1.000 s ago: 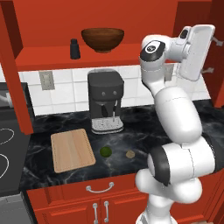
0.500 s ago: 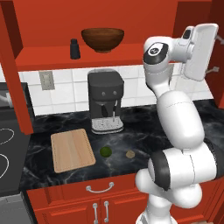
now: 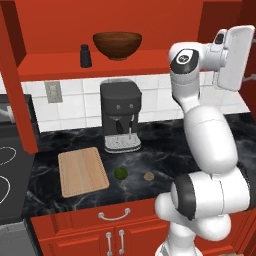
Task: Open the cabinet. Place the bowl and condiment on the counter. Then place the lime and garlic on the cutting board.
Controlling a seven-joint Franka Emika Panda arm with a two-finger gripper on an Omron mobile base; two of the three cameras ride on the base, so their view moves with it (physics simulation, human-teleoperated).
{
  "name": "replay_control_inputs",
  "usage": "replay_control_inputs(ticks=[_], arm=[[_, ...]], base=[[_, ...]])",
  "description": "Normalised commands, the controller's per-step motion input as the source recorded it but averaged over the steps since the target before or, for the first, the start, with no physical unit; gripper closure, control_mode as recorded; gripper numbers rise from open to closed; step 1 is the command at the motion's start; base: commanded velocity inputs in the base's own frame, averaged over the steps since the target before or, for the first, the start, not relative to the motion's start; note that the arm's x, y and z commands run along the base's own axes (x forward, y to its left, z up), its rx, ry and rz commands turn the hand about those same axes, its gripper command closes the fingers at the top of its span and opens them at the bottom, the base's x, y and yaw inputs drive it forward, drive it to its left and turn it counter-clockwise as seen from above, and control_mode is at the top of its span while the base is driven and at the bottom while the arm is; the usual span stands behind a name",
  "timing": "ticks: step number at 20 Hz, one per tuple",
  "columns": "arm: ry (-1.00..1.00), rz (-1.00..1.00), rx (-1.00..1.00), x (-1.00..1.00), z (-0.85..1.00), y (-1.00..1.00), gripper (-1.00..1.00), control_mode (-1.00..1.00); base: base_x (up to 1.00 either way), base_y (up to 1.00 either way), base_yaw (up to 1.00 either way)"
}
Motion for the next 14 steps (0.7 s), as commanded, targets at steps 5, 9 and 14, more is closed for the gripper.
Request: replay_control_inputs(ticks=[5, 9, 14], arm=[[0.00, 0.19, -0.01, 0.00, 0.00, -0.33, -1.00, -1.00], [0.00, 0.21, 0.00, 0.00, 0.00, -0.31, -1.00, -1.00], [0.00, 0.24, 0.00, 0.02, 0.00, -0.34, -1.00, -1.00]], base=[[0.00, 0.00, 0.00], [0.00, 0.00, 0.00], [0.00, 0.00, 0.00]])
